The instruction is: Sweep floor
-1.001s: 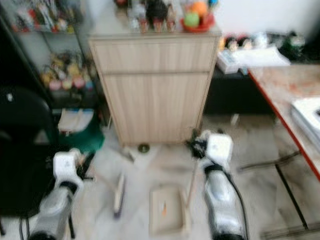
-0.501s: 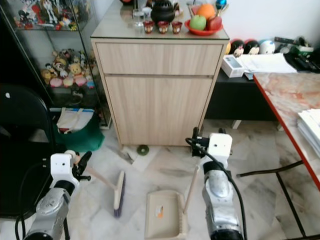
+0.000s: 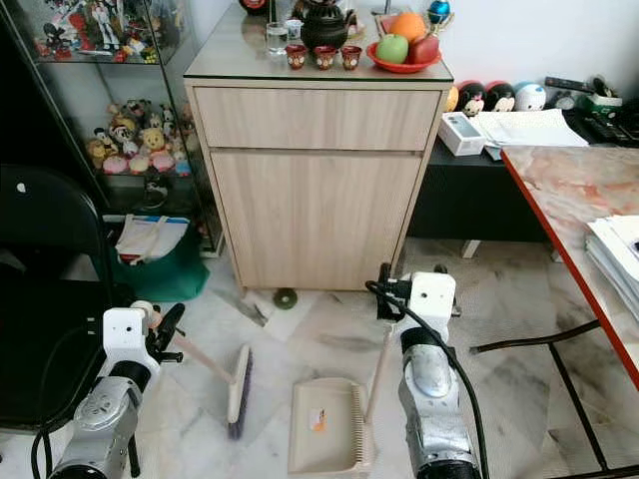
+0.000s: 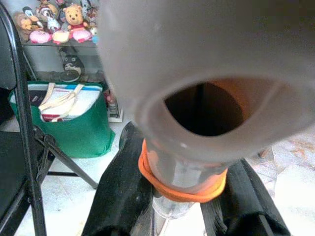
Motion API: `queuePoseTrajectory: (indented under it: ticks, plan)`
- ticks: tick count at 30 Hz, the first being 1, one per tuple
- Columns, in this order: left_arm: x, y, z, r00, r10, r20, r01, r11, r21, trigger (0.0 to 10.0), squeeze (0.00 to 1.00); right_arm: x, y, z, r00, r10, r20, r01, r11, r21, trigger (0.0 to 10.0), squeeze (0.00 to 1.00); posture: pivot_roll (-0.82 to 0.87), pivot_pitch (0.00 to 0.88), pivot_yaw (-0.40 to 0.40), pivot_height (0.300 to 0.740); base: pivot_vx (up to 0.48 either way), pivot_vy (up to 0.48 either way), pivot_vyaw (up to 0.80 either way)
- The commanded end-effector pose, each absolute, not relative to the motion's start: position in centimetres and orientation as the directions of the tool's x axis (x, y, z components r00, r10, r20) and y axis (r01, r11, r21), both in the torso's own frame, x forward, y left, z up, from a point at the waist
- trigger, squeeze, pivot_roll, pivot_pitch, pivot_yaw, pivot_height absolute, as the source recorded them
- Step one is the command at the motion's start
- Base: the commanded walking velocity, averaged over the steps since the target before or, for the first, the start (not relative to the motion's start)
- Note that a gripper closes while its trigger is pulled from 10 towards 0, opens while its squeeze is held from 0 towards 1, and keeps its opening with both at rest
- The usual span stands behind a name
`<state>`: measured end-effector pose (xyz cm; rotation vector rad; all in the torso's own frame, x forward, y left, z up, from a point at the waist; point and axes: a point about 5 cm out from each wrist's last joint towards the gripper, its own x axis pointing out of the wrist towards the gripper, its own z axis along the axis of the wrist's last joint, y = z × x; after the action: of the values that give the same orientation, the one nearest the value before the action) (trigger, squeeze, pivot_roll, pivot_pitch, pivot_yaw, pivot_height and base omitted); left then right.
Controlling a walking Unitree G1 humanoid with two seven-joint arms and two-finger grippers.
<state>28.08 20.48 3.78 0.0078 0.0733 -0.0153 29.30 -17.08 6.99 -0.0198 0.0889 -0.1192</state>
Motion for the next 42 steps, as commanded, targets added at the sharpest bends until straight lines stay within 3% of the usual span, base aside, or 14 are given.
queuePoseTrajectory:
  ticks: [1, 42]
  plan:
    - [28.0, 20.6, 3.8, 0.997, -0.013, -0.071, 0.014, 1.0, 0.014, 10.0, 0.0, 29.5, -17.2, 6.9, 0.987, -0.123, -0.1, 0.121, 0.992, -0.027, 10.0, 0.0, -0.04, 0.068, -0.018, 0.74, 0.0, 0.0, 0.0]
    - [27.9, 20.5, 3.7, 0.997, -0.017, -0.074, 0.018, 1.0, 0.017, 10.0, 0.0, 30.8, -16.0, 3.7, 0.943, -0.031, -0.331, 0.003, 0.996, -0.086, 10.0, 0.0, -0.03, 0.059, -0.026, 0.74, 0.0, 0.0, 0.0]
